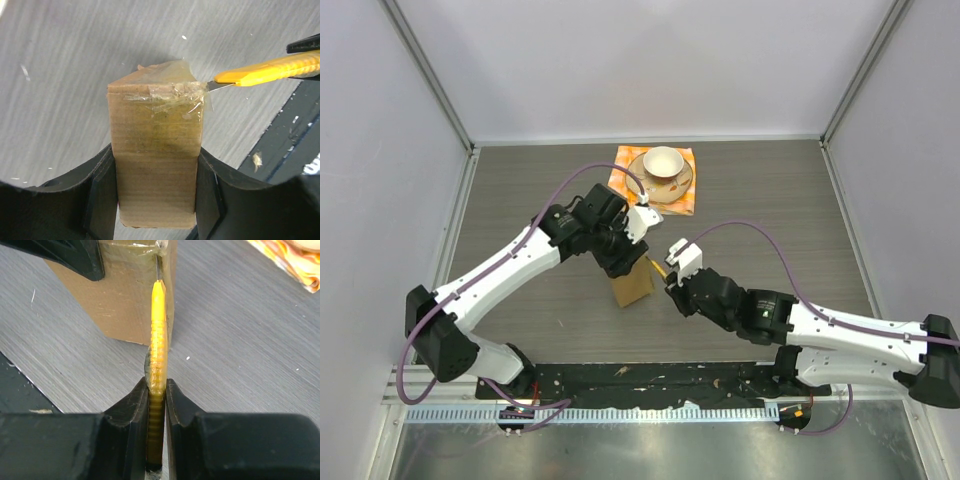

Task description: Unpack the express box

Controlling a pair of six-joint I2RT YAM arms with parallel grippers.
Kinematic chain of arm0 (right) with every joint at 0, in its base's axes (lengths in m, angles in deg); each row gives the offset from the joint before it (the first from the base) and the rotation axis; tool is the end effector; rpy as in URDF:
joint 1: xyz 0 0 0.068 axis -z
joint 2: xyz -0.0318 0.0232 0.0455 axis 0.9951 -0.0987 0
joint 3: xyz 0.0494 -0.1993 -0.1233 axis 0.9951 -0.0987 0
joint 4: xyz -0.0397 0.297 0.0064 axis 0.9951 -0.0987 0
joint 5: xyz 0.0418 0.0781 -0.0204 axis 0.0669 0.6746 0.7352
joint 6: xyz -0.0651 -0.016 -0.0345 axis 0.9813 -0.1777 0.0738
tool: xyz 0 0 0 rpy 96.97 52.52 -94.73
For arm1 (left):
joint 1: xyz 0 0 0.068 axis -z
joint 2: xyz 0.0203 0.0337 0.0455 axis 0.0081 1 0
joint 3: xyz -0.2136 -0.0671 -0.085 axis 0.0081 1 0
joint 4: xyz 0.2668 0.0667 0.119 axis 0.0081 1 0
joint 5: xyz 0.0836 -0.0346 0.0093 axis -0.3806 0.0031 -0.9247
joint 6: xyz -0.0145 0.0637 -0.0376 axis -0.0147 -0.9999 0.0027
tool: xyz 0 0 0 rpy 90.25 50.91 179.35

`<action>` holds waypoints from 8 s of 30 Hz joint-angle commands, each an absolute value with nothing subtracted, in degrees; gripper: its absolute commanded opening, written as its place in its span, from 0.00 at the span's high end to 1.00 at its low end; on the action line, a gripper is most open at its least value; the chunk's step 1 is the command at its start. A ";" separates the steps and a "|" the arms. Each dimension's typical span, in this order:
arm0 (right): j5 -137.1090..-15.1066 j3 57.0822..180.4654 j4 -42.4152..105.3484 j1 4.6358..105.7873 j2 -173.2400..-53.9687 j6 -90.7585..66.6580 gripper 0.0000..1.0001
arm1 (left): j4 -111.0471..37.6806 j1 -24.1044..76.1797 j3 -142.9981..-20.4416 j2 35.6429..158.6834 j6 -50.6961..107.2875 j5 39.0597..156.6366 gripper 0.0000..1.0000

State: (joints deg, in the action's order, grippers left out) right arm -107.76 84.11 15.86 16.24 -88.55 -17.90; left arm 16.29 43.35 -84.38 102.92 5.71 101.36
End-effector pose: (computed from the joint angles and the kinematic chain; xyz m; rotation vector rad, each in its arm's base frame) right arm 0.1344 0.2649 0.2190 -0.7458 1.9543 0.4208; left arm 0.2428 -0.2509 0.2538 1.2716 2.2801 -0.4749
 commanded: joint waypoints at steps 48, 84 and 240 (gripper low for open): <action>-99.93 96.91 5.26 18.33 -77.42 -23.08 0.99 | 29.38 45.69 -103.13 99.89 -5.42 109.51 0.00; -81.19 113.27 2.97 18.33 -86.93 -17.28 0.95 | 37.32 45.33 -101.84 94.18 -17.04 133.44 1.00; -80.15 110.20 30.65 31.52 -84.46 6.80 0.99 | -30.70 28.01 -76.89 99.98 49.05 157.00 1.00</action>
State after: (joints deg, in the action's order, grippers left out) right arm -81.79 109.16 26.78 32.33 -81.60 2.51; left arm -13.83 28.07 -77.14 104.47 38.54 151.91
